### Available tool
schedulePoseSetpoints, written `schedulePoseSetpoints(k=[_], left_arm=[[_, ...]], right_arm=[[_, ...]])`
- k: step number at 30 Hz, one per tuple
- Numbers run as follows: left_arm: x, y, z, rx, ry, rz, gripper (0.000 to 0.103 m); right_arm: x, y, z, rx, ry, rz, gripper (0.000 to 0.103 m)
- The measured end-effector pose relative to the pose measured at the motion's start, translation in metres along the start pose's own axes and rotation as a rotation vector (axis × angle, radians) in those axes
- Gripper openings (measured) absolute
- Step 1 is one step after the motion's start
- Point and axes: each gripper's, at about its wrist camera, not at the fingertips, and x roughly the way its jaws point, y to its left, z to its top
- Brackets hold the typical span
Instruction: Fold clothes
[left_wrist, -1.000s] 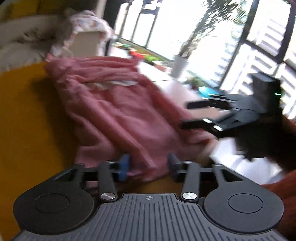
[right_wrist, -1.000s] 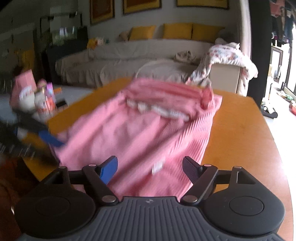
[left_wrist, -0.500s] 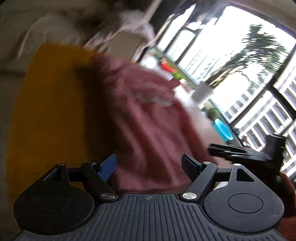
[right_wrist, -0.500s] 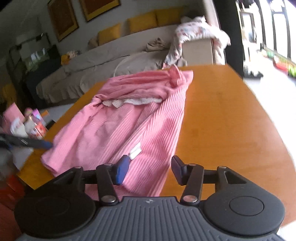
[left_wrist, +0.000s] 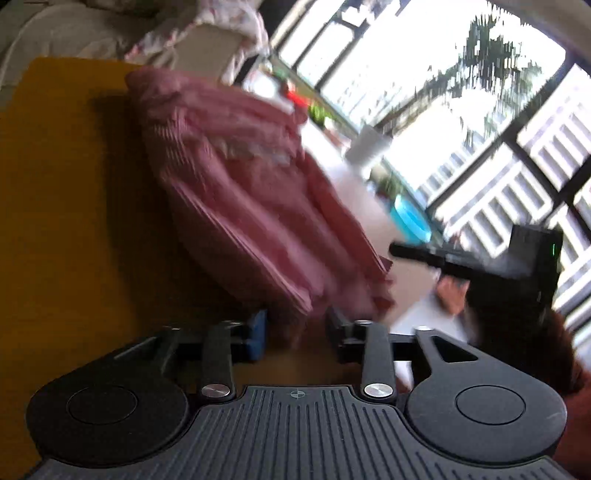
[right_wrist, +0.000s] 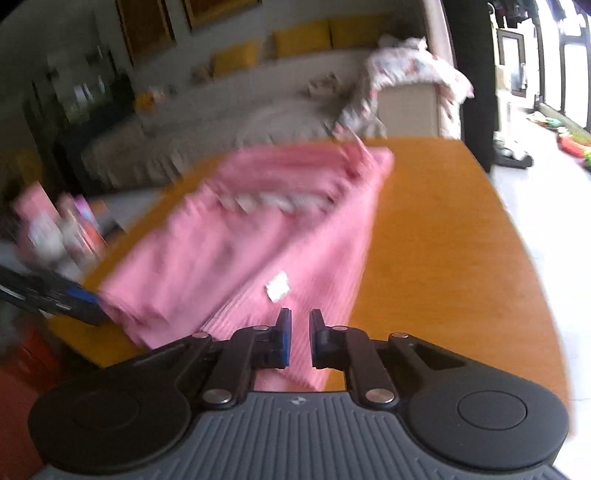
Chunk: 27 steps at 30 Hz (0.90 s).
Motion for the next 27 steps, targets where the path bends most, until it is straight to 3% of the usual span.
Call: schedulePoseSetpoints(k=[2, 4, 9, 12, 14, 17, 20, 24, 26, 27], left_arm=[[-0.006, 0.001, -0.006, 0.013, 0.017, 0.014, 0.049], [-0.012, 0.002, -0.011, 0.024, 0.027, 0.024, 0.054], [-0.027, -0.004, 0.028, 0.044, -0.16, -0.037, 0.078], [-0.015, -0.005, 0.045, 0.057, -0.205, -0.04, 0.08], [0.007, 0.003, 0.047, 0.036, -0.129, -0.015, 0.079], [0.035, 0.015, 0.044, 0.034, 0.011, 0.033, 0.076], [0.03, 0.019, 0.071, 0.054, -0.025, 0.003, 0.079], [0.016, 0.029, 0.122, 0.063, -0.175, -0.016, 0.086], [0.017, 0.039, 0.147, 0.059, -0.234, 0.007, 0.08], [0.02, 0.045, 0.156, 0.047, -0.247, 0.02, 0.068]], right_arm=[[-0.002, -0.002, -0.01, -0.048, 0.039, -0.071, 0.013], [-0.006, -0.004, -0.009, -0.027, 0.014, -0.066, 0.023], [-0.003, 0.006, 0.01, -0.011, -0.091, 0.035, 0.034], [0.027, 0.022, 0.015, -0.079, -0.035, 0.064, 0.038], [0.049, 0.029, 0.011, -0.122, 0.04, 0.051, 0.039], [0.05, 0.028, 0.021, -0.167, 0.043, 0.071, 0.042], [0.067, 0.008, 0.062, -0.123, -0.015, 0.05, 0.045], [0.092, -0.018, 0.119, -0.061, -0.094, 0.022, 0.053], [0.104, -0.031, 0.147, -0.03, -0.134, 0.007, 0.051], [0.11, -0.037, 0.161, -0.015, -0.154, 0.0, 0.037]])
